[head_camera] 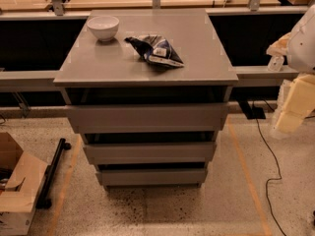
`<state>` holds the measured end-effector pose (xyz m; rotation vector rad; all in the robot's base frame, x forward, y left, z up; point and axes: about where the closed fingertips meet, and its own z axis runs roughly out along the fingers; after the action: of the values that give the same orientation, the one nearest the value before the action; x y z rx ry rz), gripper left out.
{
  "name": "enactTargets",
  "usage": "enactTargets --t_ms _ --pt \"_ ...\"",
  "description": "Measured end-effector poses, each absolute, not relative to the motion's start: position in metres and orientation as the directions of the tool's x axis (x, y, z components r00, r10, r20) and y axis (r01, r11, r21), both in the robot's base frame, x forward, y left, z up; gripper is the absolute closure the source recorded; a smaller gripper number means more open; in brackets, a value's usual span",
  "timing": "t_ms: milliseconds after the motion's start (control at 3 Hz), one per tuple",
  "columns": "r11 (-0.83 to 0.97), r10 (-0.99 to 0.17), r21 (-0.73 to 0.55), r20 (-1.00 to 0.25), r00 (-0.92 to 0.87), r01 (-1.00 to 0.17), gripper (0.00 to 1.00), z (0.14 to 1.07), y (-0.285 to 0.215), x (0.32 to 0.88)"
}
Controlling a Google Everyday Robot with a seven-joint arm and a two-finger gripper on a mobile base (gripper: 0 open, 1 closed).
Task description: Open top drawer
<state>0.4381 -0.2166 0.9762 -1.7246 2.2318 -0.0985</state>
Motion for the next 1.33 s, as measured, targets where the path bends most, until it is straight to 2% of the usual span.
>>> enactTargets --t_ms 333,1000,1333 --pt "0.27 -0.953 -0.246 -0.207 -0.221 -0.931 0.0 0.976 -0.217 0.438" --pt "0.179 -0.936 -0.239 -0.34 -0.09 -0.954 0.0 0.908 -0.166 0.496" --pt "0.181 -0.932 -0.258 -0.352 -0.082 -0.949 0.0 0.906 -0.163 0.505"
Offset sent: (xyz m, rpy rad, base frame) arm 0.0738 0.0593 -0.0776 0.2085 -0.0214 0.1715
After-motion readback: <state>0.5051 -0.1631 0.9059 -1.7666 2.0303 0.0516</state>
